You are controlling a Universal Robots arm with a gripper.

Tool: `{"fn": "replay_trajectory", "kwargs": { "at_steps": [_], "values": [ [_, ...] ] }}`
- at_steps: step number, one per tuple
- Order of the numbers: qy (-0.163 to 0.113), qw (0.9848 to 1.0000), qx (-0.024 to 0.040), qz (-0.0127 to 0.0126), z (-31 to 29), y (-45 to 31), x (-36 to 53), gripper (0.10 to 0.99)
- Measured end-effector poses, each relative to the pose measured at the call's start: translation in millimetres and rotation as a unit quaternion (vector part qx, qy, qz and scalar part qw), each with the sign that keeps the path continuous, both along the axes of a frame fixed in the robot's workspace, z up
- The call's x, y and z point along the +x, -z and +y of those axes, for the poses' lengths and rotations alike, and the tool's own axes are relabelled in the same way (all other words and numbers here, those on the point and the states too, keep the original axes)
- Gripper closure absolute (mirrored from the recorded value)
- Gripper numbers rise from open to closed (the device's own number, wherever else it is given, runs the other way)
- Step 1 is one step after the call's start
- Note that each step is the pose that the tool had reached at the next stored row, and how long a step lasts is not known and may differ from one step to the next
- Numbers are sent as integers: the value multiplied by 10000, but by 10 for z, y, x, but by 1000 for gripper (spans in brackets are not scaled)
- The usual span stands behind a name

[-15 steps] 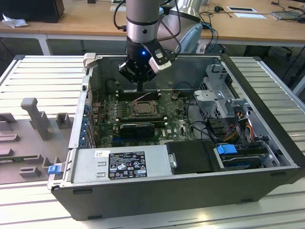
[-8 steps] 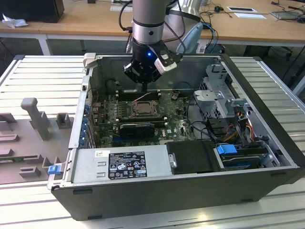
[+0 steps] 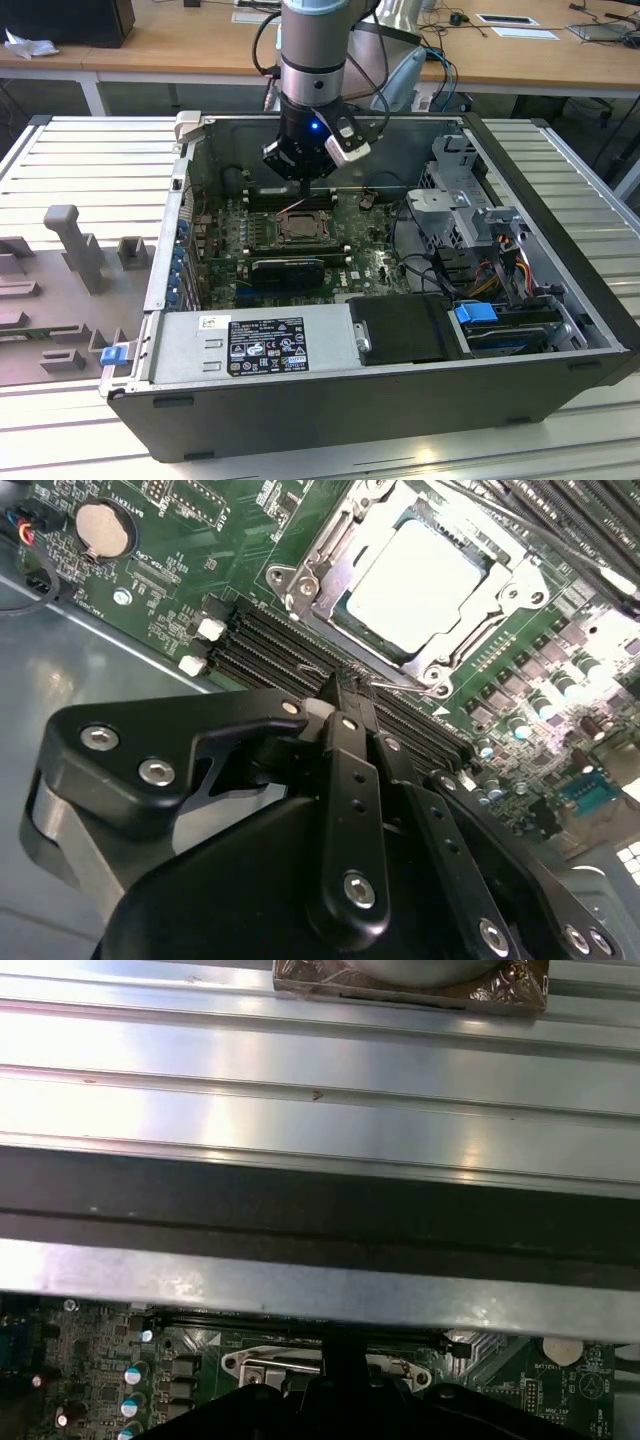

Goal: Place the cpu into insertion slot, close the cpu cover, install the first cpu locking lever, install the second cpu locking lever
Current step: 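Install the first cpu locking lever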

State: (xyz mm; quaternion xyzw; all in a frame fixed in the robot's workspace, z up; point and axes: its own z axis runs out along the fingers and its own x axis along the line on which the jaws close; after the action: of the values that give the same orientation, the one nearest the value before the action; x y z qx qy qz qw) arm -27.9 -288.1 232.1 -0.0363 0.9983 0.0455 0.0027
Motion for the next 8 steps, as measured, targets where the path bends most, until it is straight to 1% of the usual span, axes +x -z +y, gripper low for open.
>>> {"fn": "replay_trajectory", "kwargs": {
  "at_steps": [2, 4, 8],
  "values": [
    [6, 10000, 1, 0, 15, 27, 1, 980],
    [8, 10000, 1, 0, 21, 80, 4, 980],
    [9, 10000, 1, 0, 26, 109, 42, 980]
  ]
}}
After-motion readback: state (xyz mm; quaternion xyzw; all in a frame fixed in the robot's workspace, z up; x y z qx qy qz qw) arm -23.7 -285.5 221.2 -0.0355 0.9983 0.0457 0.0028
